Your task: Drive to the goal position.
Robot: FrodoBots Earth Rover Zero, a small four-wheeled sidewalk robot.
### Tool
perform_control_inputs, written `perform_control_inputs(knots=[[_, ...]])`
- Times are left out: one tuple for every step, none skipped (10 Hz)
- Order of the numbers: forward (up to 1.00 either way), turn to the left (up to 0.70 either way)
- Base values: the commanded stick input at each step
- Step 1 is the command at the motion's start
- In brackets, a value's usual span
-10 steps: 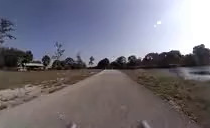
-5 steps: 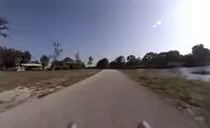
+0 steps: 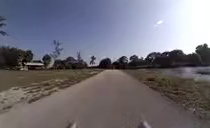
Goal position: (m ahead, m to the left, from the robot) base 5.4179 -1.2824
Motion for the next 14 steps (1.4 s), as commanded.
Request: perform_control_inputs(knots=[[1.00,0.03],[1.00,0.03],[1.00,0.03],[1.00,0.03],[1.00,0.03],[1.00,0.03],[1.00,0.03],[1.00,0.03],[1.00,0.03],[1.00,0.03],[1.00,0.03],[1.00,0.03],[1.00,0.03],[1.00,0.03]])
